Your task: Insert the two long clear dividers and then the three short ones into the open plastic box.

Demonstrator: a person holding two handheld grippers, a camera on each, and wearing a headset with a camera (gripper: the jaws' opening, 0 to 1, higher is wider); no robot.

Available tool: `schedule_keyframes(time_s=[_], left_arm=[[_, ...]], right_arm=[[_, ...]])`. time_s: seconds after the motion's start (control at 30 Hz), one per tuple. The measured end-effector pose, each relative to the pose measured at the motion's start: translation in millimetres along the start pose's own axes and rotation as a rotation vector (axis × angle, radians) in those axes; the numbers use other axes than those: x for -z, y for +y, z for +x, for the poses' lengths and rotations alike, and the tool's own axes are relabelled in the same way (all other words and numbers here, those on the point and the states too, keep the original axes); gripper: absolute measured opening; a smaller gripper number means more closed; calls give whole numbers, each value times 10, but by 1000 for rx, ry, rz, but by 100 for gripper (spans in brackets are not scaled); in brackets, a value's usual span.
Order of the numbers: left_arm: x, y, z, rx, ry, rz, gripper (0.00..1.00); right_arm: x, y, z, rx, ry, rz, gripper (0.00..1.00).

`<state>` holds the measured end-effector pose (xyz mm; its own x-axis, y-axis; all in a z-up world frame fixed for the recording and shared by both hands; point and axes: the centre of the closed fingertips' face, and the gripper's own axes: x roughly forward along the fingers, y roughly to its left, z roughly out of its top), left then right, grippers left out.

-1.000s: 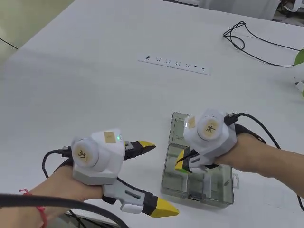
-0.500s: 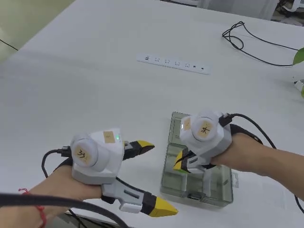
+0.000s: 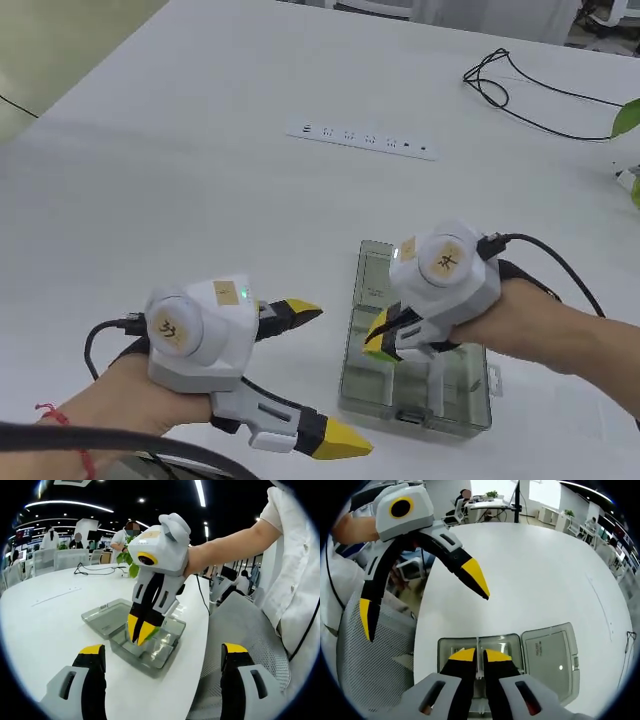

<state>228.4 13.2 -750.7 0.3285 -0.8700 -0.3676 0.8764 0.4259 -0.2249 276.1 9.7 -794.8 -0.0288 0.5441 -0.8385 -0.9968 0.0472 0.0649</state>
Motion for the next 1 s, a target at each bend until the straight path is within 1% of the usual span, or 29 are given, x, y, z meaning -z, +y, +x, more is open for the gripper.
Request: schedule_keyframes(time_s=[0.13, 0.23, 0.4, 0.47, 0.57, 0.73, 0.9, 1.0], left_arm=[[3, 2, -10, -4, 4, -1, 98], [4, -2, -14, -6, 5, -2, 99], [12, -4, -33, -11, 10, -1, 100], [3, 2, -44, -15, 9, -2, 100], [-8, 13, -54, -19, 8, -1, 100], [-27, 28, -64, -25, 8, 3, 100], [-29, 27, -68, -26, 12, 7, 100], [-16, 24, -71, -26, 20, 13, 100]], right_arm=[[-63, -13, -128, 12, -40, 17, 10], [-86, -24, -216, 20, -63, 27, 12], [-134, -32, -372, 34, -117, 56, 16], [-152, -28, -466, 37, -148, 80, 18], [-148, -31, -578, 47, -175, 98, 20], [-77, -25, -765, 66, -196, 105, 25], [85, -17, -938, 85, -198, 115, 30], [225, -9, -1028, 95, -184, 118, 33]])
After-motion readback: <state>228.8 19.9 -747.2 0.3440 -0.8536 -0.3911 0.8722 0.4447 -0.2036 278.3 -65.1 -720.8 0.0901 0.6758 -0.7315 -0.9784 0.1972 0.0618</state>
